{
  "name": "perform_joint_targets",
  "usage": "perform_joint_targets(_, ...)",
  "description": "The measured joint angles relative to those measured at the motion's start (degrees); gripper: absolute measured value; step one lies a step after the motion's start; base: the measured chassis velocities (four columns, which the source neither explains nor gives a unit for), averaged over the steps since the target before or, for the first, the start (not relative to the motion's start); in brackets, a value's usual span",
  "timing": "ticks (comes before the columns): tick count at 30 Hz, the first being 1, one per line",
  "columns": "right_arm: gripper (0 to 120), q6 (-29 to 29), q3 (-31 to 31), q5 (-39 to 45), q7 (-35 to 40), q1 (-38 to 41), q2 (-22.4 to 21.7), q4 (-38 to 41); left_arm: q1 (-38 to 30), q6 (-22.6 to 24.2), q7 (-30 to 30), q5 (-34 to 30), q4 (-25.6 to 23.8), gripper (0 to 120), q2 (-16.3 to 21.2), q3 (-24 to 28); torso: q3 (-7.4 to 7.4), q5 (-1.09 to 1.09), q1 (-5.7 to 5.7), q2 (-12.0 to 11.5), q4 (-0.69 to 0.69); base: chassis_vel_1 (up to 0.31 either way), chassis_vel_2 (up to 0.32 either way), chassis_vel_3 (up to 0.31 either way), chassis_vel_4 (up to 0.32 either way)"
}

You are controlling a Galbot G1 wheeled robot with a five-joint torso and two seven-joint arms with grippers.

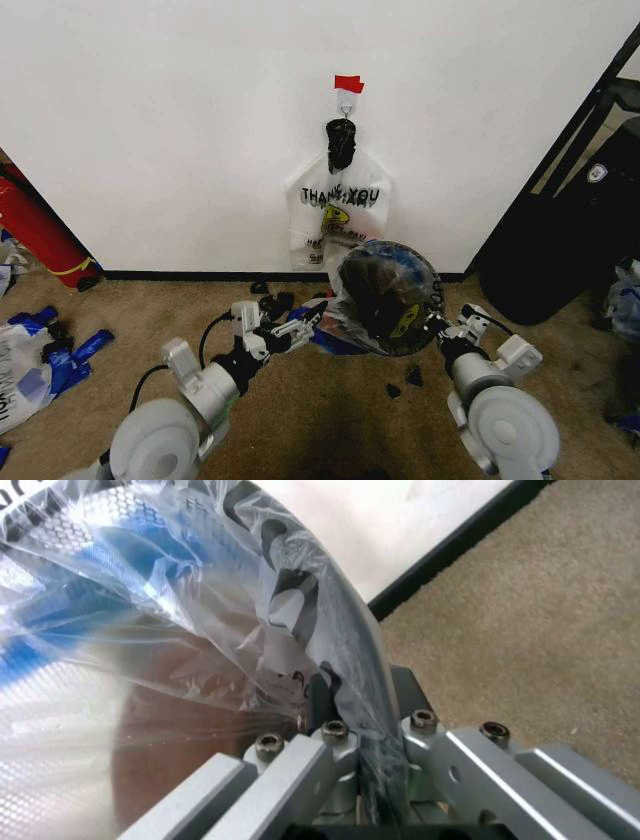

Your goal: Pick up the garbage bag from the wall and place it over the trash bin.

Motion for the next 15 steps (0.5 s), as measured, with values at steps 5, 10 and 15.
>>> perform_joint_targets(5, 0, -0.35, 0.91, 1.34, 0.94, -0.12, 0.32, 0.3, 1.58, -1.46, 0.64, 4.3, 0.75, 87, -0.88, 0.37, 0.0, 0.01, 0.0, 0.0, 0.01, 0.0, 0.0, 0.0, 0.0)
perform_joint_targets(10, 0, -0.51, 0.94, 1.45, 1.23, -0.16, 0.72, 0.4, 2.24, -1.82, 0.76, 5.06, 0.74, 71, -1.24, 0.54, 0.0, 0.01, 0.0, 0.0, 0.01, 0.0, 0.0, 0.0, 0.0)
perform_joint_targets(15, 0, -0.67, 0.89, 2.0, 1.6, -0.19, 1.39, 1.22, 2.4, -2.21, 0.61, 5.57, 0.74, 54, -1.5, 0.84, 0.0, 0.01, 0.0, 0.0, 0.02, 0.0, 0.0, 0.0, 0.0)
